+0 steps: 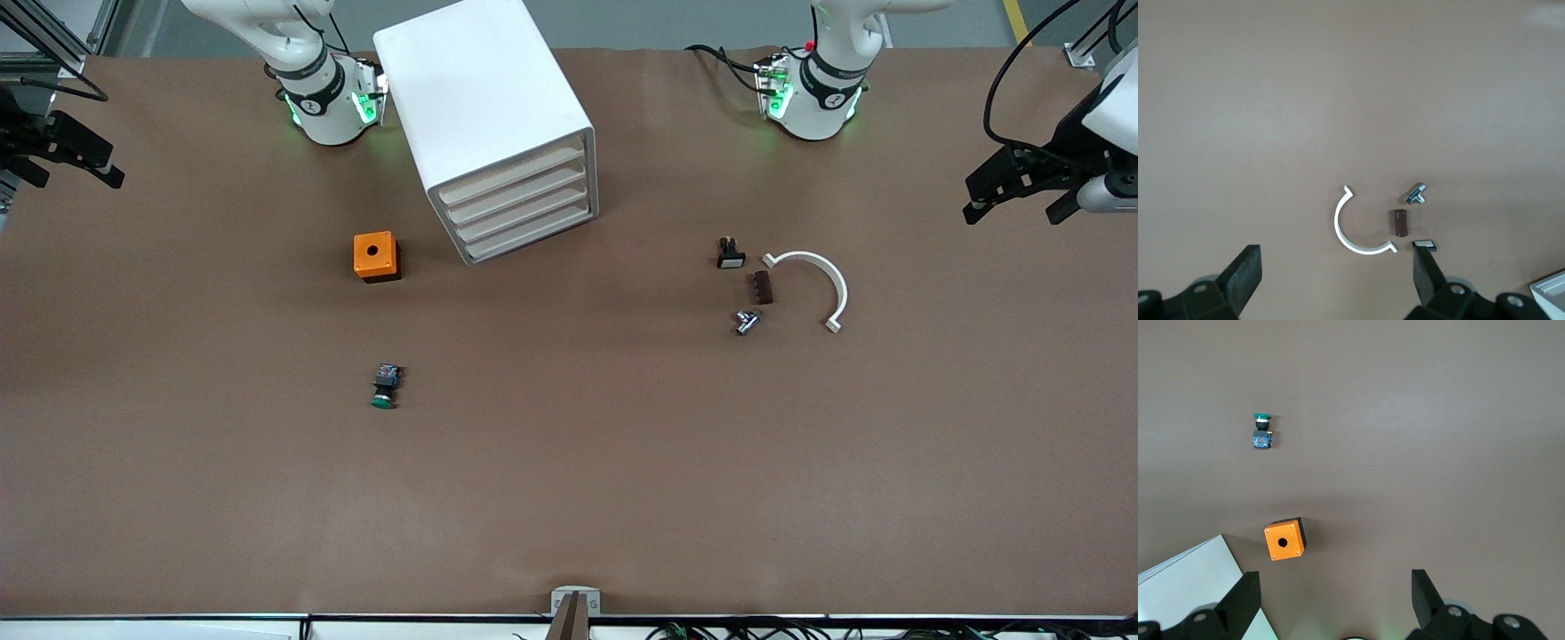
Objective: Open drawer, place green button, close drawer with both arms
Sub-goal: 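Reach the left gripper toward the white cabinet's drawer handle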
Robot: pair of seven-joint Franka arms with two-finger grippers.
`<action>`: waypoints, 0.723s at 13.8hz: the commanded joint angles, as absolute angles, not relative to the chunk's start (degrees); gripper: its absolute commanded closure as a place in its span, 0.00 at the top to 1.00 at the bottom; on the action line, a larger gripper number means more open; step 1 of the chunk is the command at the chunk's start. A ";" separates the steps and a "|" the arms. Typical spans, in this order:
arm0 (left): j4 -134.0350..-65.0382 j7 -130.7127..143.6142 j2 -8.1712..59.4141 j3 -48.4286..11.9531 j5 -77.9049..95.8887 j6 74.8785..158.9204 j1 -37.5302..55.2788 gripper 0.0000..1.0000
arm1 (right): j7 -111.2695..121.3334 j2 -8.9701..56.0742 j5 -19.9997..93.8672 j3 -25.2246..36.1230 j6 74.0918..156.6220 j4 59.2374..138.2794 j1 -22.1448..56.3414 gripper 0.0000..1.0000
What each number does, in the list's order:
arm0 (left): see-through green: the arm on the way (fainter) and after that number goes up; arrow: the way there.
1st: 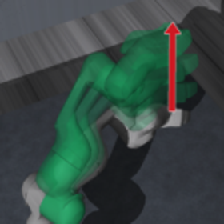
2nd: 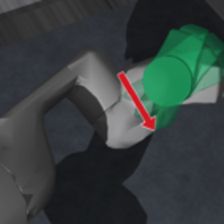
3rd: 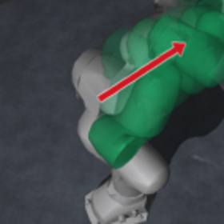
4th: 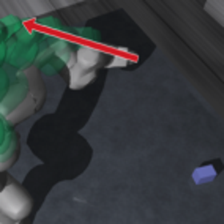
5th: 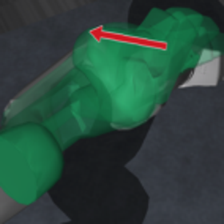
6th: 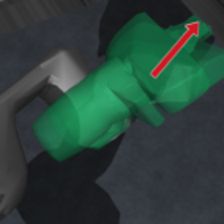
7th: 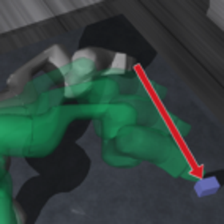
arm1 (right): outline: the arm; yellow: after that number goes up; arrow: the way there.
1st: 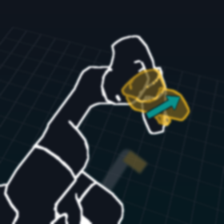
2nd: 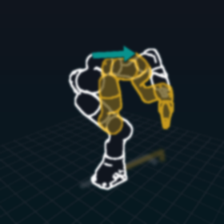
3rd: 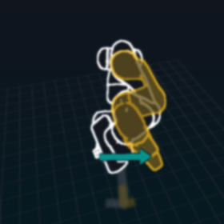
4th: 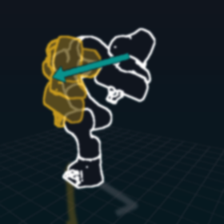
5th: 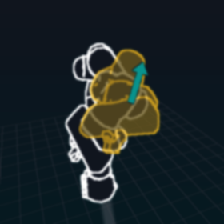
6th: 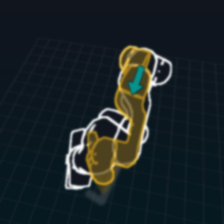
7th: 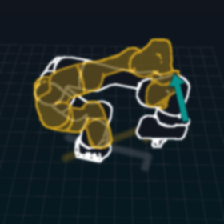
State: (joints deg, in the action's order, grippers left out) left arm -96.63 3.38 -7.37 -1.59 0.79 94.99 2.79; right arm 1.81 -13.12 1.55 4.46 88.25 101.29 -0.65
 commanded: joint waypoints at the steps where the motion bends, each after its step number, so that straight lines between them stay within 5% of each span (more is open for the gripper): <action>1: -95.45 2.90 -6.94 -2.29 0.26 93.26 1.93 1.00 | 0.97 -13.62 1.41 3.96 86.58 101.25 -1.23 1.00; 10: -93.88 3.43 3.50 -2.02 -0.44 92.29 0.97 1.00 | 1.05 -13.62 1.84 3.78 86.05 101.16 -0.88 1.00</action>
